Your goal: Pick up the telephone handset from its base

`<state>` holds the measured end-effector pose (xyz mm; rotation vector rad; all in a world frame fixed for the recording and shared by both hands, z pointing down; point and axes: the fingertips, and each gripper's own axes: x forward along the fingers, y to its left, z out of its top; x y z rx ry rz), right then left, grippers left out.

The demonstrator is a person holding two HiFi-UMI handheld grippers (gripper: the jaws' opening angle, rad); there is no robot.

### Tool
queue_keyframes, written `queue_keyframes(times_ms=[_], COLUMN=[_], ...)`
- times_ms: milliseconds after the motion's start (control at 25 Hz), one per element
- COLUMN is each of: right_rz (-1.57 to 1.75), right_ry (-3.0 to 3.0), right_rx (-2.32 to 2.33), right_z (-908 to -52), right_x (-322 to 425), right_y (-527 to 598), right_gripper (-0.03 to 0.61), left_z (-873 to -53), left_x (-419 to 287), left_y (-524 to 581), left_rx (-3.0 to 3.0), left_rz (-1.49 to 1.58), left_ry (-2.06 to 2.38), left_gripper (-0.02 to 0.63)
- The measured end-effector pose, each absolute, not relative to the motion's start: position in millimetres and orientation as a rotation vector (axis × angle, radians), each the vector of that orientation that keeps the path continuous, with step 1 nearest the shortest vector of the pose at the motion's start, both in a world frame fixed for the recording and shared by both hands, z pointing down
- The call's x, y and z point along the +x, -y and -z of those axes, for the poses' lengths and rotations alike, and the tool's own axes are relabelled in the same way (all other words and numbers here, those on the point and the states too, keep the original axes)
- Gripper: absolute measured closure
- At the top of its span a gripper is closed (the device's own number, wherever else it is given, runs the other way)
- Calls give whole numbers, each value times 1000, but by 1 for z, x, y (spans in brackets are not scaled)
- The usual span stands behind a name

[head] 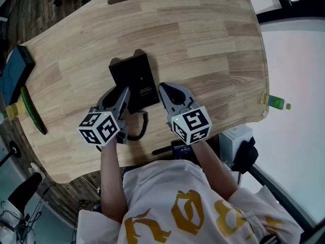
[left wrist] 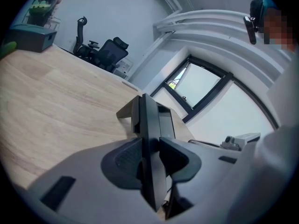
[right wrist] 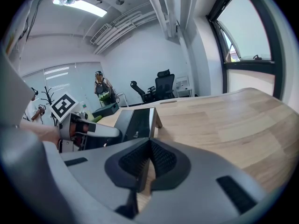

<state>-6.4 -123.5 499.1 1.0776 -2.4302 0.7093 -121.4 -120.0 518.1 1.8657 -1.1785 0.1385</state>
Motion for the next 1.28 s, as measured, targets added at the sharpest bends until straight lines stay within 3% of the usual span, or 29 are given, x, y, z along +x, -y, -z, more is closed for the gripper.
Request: queue_keyframes(times_ms=[1280], right_rz=[-649], right_ry=[2450], right_rx=[1107], right_z=[-477], right_x=[-1], right_y=[116], right_gripper=[574], left_z=[-518], left_x=[-128], left_y=[111], left_rx=[1780], left_rz=[-22], left_ry=[1189], left_gripper=[509])
